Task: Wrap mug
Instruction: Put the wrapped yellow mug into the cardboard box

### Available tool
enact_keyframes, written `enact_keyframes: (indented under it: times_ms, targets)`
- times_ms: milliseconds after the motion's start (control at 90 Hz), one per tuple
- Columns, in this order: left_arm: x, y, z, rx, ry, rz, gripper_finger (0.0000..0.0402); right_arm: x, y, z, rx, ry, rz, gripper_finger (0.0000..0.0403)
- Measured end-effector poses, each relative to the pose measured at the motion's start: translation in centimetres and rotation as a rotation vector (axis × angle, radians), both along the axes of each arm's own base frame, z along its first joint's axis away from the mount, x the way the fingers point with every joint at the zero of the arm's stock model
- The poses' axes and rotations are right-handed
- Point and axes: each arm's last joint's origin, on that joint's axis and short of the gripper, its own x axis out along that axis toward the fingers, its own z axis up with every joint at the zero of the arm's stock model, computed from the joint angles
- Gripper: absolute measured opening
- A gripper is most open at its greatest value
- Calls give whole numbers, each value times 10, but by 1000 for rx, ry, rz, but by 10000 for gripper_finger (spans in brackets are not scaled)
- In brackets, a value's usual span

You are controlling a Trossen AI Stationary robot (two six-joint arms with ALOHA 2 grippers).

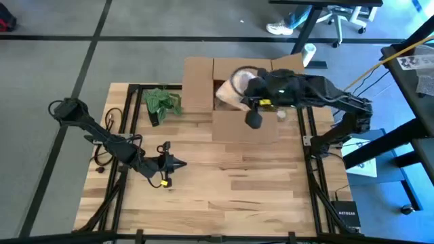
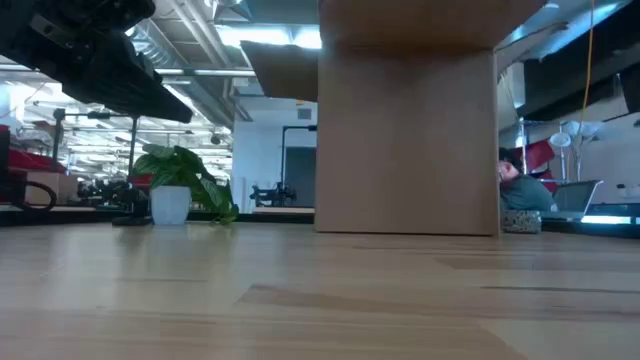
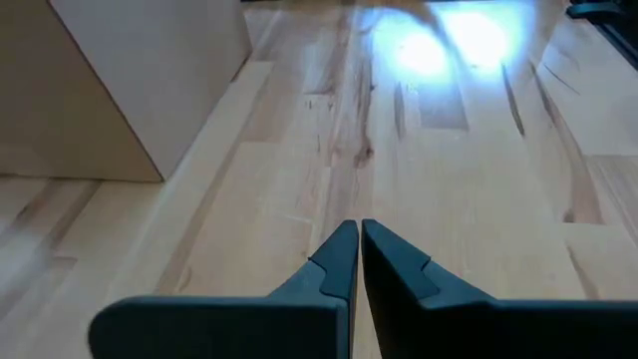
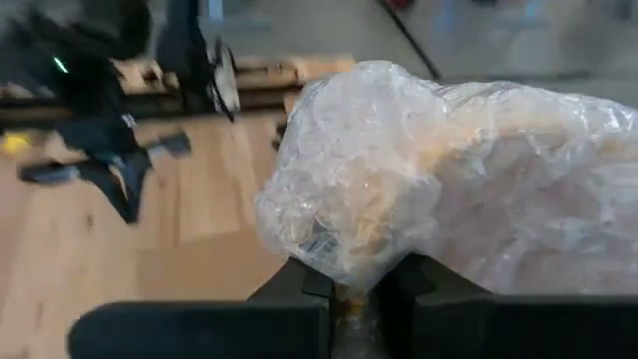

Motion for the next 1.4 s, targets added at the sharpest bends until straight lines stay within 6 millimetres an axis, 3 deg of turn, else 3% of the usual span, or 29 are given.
enact_keyframes:
  times_ms: [400, 778, 1200, 1400]
  targets:
    - [0, 0, 0, 2, 2, 0, 0, 47, -73, -62, 130, 223, -78, 12]
    - [0, 0, 0, 4, 2, -2, 0, 73, -119, -126, 352, 412, -37, 12]
    - [1, -1, -2, 6, 10, -5, 0, 96, -131, -170, 507, 467, 35, 12]
    - [2, -1, -7, 14, 30, -6, 0, 96, -133, -167, 509, 442, 28, 16]
